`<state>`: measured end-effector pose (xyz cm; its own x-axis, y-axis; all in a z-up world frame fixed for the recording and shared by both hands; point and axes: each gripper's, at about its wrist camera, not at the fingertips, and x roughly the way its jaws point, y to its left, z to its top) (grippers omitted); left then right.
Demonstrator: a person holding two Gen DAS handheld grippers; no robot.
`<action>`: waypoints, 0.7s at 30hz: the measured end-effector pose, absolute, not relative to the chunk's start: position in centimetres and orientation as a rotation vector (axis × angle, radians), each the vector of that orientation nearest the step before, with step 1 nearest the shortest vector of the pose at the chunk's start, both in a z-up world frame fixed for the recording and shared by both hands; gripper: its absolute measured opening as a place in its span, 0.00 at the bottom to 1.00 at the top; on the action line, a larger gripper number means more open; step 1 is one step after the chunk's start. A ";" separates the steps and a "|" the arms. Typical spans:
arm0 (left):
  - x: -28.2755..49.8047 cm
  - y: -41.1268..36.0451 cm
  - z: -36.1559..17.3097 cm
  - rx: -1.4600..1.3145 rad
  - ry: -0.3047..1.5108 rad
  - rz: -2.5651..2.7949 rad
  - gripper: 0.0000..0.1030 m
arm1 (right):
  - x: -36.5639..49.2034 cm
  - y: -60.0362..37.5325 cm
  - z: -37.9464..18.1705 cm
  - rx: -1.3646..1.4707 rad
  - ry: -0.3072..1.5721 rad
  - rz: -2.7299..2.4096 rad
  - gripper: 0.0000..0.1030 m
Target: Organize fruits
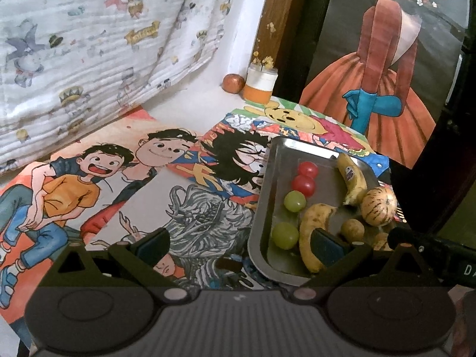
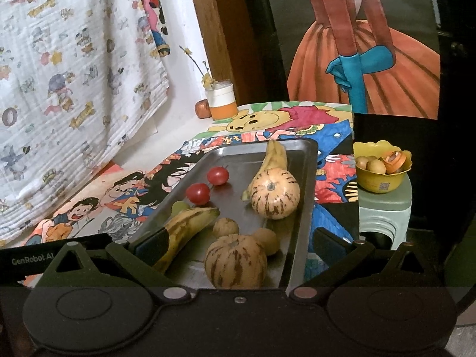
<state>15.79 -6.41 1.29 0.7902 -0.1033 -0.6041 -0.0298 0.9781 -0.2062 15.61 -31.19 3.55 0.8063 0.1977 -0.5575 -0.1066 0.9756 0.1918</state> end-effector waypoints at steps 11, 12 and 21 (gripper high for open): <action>13.3 -6.2 2.1 -0.183 0.623 -0.036 1.00 | 12.6 -30.8 3.7 0.168 0.589 0.152 0.99; 13.0 -6.2 2.2 -0.181 0.617 -0.036 1.00 | 12.2 -30.7 3.7 0.169 0.586 0.150 0.99; 10.9 -6.1 2.3 -0.186 0.577 -0.046 1.00 | 9.9 -30.6 3.2 0.178 0.564 0.129 0.99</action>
